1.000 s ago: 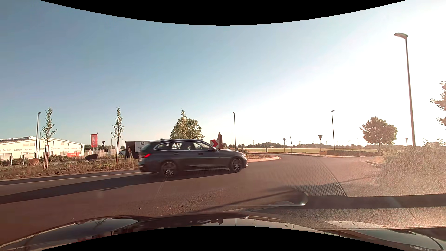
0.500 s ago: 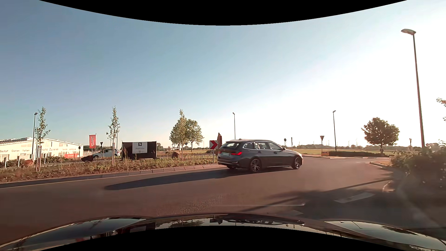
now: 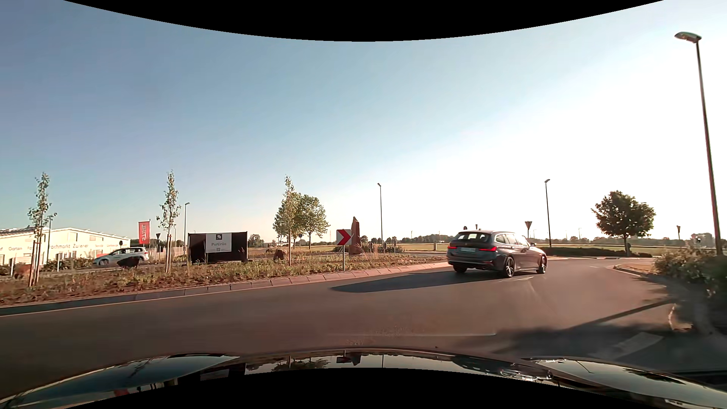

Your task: Follow the waypoints while adhering to traffic rules and regulations

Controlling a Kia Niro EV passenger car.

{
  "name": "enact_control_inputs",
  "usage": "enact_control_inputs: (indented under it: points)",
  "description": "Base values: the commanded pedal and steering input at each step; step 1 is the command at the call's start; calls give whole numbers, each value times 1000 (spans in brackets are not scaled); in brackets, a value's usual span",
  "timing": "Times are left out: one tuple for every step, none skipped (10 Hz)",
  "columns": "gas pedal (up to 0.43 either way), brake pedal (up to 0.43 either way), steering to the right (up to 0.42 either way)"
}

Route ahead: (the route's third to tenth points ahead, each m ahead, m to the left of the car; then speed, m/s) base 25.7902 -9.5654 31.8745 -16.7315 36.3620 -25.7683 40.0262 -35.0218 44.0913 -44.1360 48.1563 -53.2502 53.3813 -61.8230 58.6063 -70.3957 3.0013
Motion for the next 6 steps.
enact_control_inputs:
  points:
    - [469, 0, 35]
    - [469, 0, 44]
    - [469, 0, 58]
    - [469, 0, 83]
    - [469, 0, 92]
    - [469, 0, 99]
